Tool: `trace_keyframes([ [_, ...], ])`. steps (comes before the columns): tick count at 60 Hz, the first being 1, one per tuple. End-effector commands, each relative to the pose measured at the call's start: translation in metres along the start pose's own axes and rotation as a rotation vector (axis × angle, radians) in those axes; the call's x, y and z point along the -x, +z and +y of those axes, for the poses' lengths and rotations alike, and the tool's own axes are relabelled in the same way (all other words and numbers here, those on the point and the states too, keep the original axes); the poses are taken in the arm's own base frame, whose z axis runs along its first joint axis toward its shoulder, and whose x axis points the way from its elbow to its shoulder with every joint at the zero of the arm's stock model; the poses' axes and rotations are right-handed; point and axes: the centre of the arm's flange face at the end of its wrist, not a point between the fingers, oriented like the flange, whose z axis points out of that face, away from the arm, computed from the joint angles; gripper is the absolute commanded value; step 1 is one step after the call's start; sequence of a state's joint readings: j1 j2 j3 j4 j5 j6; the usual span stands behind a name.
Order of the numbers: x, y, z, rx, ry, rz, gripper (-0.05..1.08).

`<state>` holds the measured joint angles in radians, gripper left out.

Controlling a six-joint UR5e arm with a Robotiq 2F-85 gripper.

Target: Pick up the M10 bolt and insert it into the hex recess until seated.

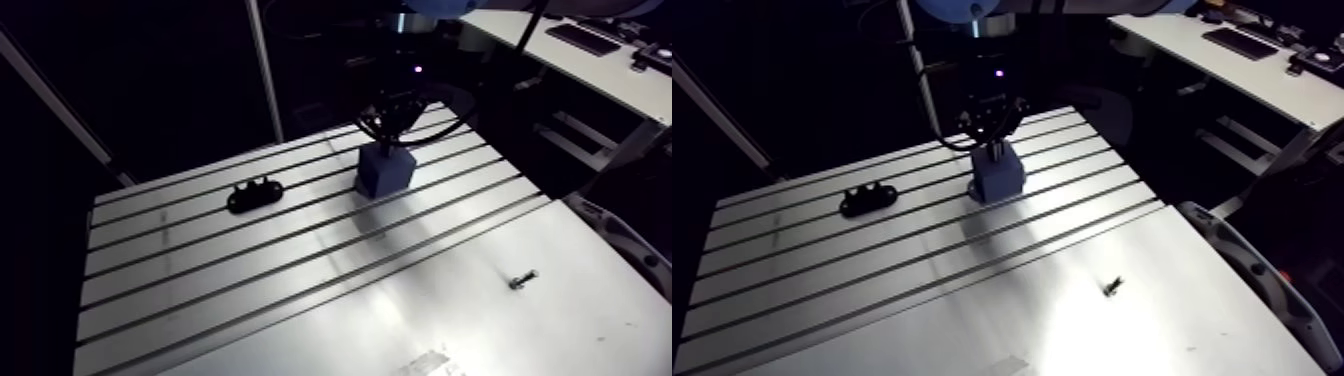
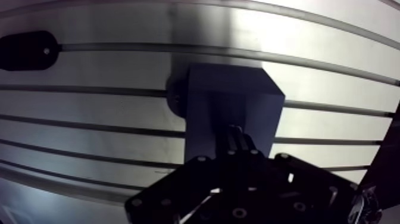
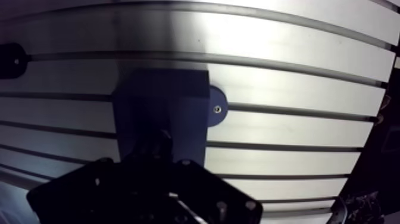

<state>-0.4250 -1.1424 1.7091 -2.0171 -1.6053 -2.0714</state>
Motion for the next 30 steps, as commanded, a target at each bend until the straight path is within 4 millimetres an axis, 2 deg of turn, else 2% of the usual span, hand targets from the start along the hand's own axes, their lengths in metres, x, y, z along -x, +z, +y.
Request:
trace_keyframes([
  [1, 0.0, -0.002, 0.001, 0.002, 0.001, 0.004, 1.08],
  [30, 0.001, -0.015, -0.001, 0.005, -0.003, 0.011, 1.08],
])
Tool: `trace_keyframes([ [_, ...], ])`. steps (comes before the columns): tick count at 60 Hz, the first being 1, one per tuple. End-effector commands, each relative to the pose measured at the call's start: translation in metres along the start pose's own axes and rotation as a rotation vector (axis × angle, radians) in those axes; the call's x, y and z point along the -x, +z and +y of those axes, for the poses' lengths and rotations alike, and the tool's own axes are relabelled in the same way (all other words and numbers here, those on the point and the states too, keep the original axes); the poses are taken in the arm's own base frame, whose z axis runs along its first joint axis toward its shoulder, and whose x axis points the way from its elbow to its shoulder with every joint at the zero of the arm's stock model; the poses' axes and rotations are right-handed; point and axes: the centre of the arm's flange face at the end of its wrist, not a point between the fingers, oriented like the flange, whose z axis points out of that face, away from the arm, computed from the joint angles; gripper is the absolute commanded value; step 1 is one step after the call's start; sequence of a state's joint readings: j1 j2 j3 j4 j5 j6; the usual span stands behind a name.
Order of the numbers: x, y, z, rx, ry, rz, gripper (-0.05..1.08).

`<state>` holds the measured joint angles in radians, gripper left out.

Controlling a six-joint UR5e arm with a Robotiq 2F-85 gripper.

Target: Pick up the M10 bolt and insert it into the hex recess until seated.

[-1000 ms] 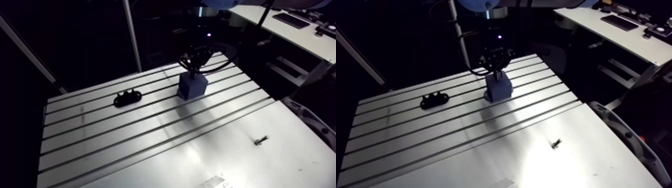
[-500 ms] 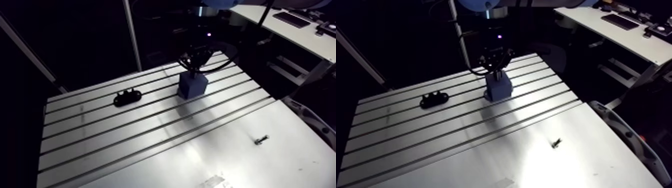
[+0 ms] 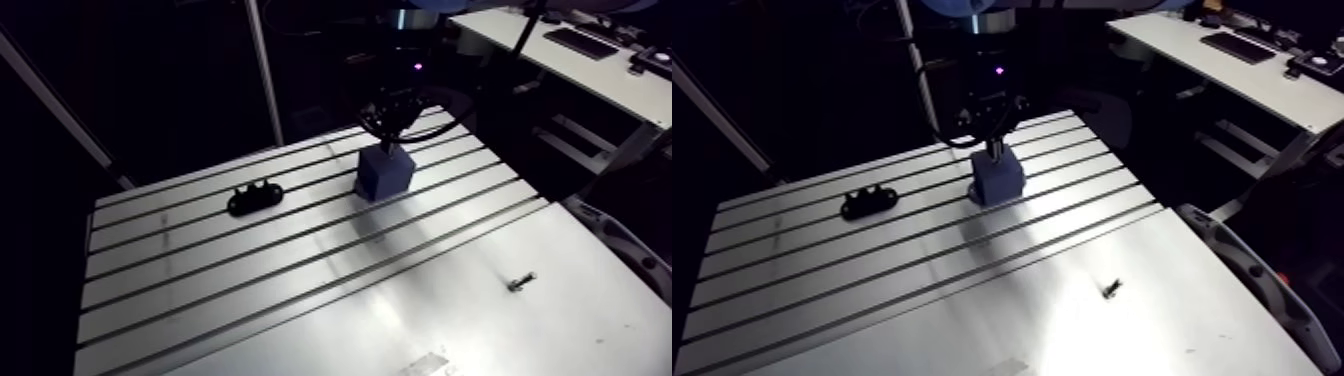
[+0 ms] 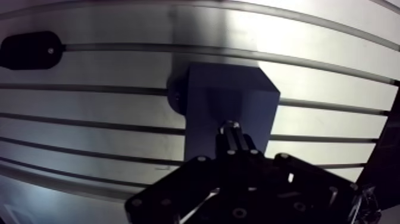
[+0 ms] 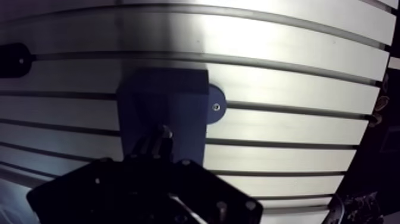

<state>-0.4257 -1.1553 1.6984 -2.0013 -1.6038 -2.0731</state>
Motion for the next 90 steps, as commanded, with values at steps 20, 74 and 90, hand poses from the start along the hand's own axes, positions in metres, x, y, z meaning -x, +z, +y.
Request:
trace_keyframes([
  [20, 0.001, -0.007, -0.002, 0.002, -0.002, 0.006, 0.97],
  [74, 0.037, -0.093, -0.015, 0.041, -0.011, -0.006, 0.0],
  [90, 0.062, -0.155, -0.031, 0.043, 0.038, 0.018, 0.0],
])
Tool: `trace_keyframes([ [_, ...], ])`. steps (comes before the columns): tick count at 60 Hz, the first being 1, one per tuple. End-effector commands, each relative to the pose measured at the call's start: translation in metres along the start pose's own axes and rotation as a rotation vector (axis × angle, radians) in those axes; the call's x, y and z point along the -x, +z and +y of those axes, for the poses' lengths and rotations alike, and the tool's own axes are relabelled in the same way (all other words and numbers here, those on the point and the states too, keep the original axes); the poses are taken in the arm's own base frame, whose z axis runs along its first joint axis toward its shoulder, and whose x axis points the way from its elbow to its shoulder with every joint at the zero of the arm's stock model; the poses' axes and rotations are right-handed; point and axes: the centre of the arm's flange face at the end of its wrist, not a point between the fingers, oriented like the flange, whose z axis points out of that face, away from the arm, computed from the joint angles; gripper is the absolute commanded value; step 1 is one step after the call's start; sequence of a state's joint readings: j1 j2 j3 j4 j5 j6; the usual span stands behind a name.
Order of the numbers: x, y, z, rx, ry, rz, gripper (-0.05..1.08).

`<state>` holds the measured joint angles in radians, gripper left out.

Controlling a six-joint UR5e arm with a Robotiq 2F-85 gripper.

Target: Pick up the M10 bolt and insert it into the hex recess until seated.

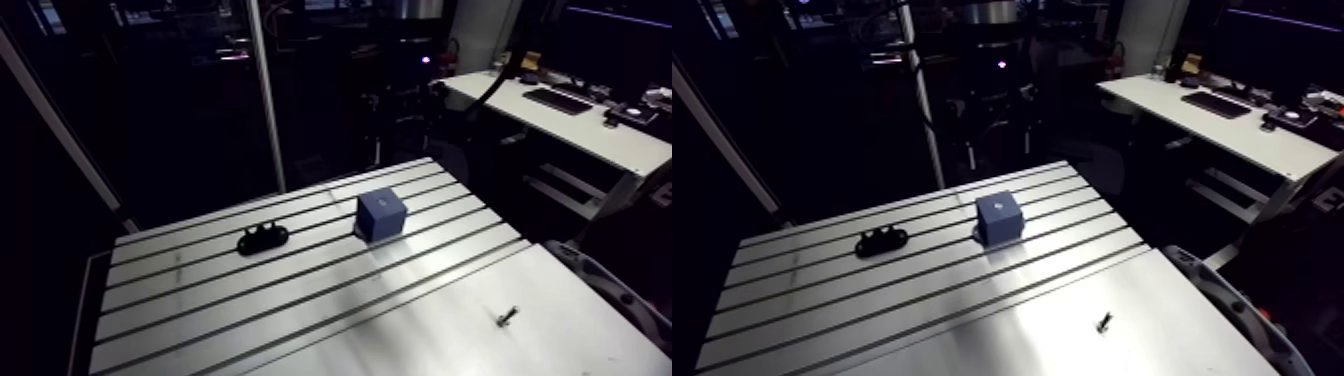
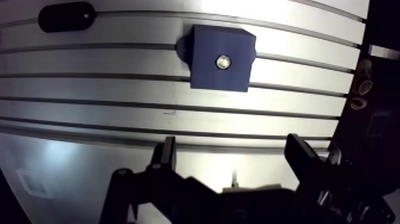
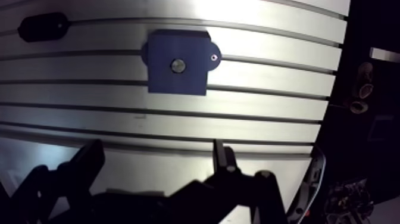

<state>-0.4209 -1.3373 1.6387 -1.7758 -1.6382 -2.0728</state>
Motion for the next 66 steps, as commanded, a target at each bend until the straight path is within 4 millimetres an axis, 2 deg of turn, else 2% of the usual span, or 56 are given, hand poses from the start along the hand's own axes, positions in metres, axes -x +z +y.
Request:
trace_keyframes([
  [1, 0.02, -0.048, -0.011, 0.005, 0.042, 0.02, 0.0],
  [3, 0.021, -0.057, -0.02, 0.01, 0.058, 0.028, 0.0],
  [6, 0.02, -0.061, -0.026, 0.011, 0.062, 0.029, 0.0],
  [8, 0.018, -0.065, -0.039, 0.011, 0.069, 0.026, 0.0],
  [13, 0.016, -0.071, -0.053, 0.014, 0.071, 0.03, 0.0],
  [14, 0.015, -0.073, -0.062, 0.016, 0.064, 0.03, 0.0],
  [15, 0.015, -0.073, -0.062, 0.016, 0.064, 0.03, 0.0],
  [17, 0.015, -0.08, -0.081, 0.021, 0.056, 0.037, 0.0],
  [25, 0.014, -0.087, -0.111, 0.023, 0.04, 0.028, 0.0],
  [41, 0.024, -0.11, -0.145, 0.033, 0.092, 0.066, 0.0],
  [46, 0.028, -0.126, -0.153, 0.039, 0.116, 0.099, 0.0],
  [51, 0.03, -0.133, -0.158, 0.042, 0.11, 0.109, 0.0],
  [59, 0.039, -0.142, -0.182, 0.034, 0.074, 0.103, 0.0],
  [66, 0.043, -0.152, -0.189, 0.018, 0.064, 0.108, 0.0],
])
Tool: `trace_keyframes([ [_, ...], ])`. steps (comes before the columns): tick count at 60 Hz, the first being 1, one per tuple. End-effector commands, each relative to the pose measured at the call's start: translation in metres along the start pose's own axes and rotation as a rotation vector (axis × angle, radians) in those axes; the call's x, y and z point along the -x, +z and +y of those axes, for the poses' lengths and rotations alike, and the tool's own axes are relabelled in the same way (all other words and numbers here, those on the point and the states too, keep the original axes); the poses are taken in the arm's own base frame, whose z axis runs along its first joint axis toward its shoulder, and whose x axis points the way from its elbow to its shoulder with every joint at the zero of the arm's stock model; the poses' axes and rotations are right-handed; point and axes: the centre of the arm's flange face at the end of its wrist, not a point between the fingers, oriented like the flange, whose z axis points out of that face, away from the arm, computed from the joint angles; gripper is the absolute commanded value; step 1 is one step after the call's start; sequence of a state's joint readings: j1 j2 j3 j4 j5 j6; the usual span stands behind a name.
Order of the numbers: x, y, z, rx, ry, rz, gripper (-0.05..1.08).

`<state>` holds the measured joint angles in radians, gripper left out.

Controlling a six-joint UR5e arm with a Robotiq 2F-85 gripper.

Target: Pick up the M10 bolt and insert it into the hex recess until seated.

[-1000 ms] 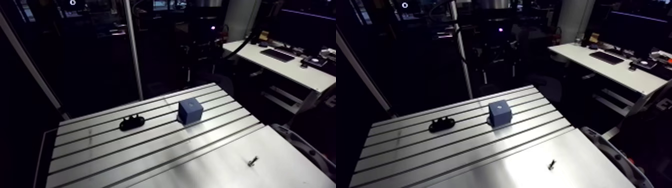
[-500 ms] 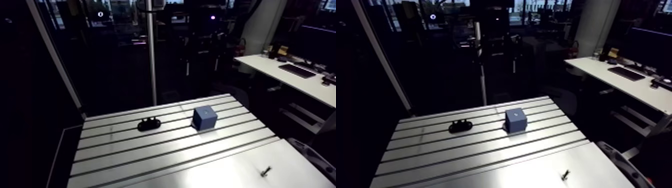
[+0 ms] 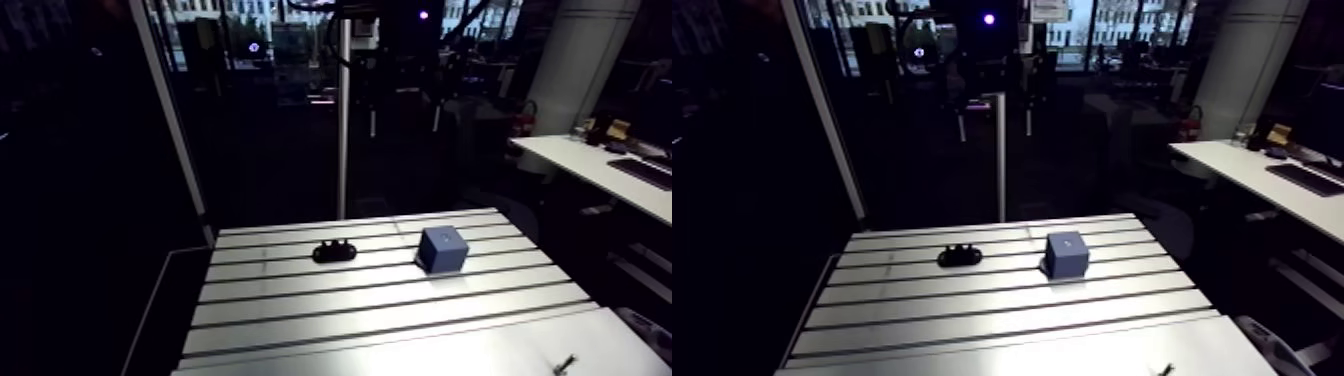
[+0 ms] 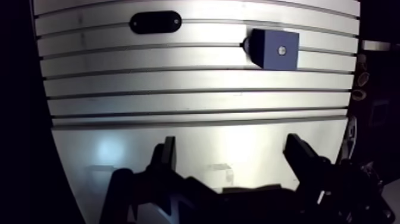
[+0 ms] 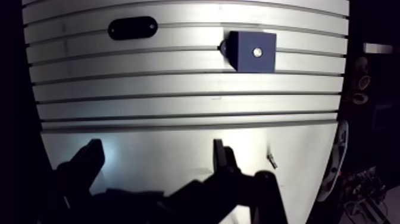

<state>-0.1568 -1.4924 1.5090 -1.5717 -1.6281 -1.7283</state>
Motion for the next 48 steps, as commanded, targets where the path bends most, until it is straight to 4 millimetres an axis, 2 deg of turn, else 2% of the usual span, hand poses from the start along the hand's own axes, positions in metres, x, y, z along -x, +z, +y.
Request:
trace_keyframes([
  [1, 0.014, -0.027, -0.028, -0.019, -0.02, 0.018, 0.0],
  [30, 0.003, -0.028, -0.029, -0.025, -0.035, 0.001, 0.0],
  [48, -0.006, -0.019, -0.029, -0.034, -0.036, -0.012, 0.0],
])
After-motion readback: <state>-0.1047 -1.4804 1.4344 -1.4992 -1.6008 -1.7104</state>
